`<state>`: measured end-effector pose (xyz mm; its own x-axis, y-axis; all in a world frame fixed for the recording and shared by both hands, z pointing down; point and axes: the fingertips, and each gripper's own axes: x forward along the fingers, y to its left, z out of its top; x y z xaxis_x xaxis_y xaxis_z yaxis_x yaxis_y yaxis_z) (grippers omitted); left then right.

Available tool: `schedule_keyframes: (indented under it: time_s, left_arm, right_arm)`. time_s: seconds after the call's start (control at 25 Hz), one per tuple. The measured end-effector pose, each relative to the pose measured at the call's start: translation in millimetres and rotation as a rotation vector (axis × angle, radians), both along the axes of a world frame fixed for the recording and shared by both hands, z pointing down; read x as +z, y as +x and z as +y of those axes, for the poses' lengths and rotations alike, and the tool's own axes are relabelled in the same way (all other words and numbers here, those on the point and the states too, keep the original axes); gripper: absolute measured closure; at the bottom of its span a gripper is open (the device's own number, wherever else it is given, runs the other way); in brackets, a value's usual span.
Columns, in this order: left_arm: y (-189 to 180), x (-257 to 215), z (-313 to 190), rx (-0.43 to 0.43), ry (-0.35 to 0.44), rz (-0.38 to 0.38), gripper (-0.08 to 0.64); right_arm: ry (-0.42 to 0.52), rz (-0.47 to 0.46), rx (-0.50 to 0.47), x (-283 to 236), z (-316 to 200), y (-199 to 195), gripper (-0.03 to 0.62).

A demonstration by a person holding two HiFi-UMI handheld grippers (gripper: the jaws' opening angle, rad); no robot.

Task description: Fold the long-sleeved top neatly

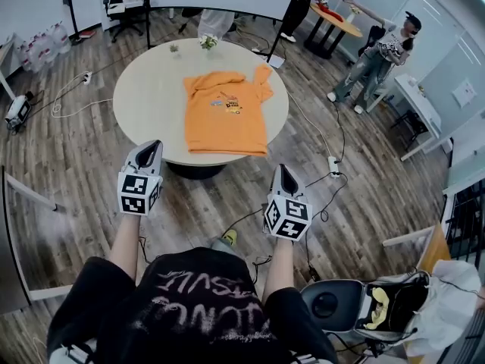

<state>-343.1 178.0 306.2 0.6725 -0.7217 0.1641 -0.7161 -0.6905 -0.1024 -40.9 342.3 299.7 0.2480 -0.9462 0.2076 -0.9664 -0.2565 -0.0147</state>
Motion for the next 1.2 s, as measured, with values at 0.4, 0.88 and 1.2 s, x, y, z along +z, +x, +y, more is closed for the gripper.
schedule_keyframes:
  time_s: [0.4,0.88,1.2]
  left_arm:
    - [0.9,8.2,-3.2,0.022,-0.002,-0.016,0.55]
    - [60.5,27.3,-69.3,0.046,-0.001,-0.066,0.549]
    - [134.2,40.4,-149.5,0.052,-0.016,-0.137,0.549]
  right_arm:
    - [-0.02,0.021,-0.004,6.8,-3.6,-9.5,0.588]
    - [-0.035,-0.006,-0.025,30.7,-76.9,38.5,0.588]
    - [-0.054,-0.039,-0.044,49.4,-171.1,107.6,0.588]
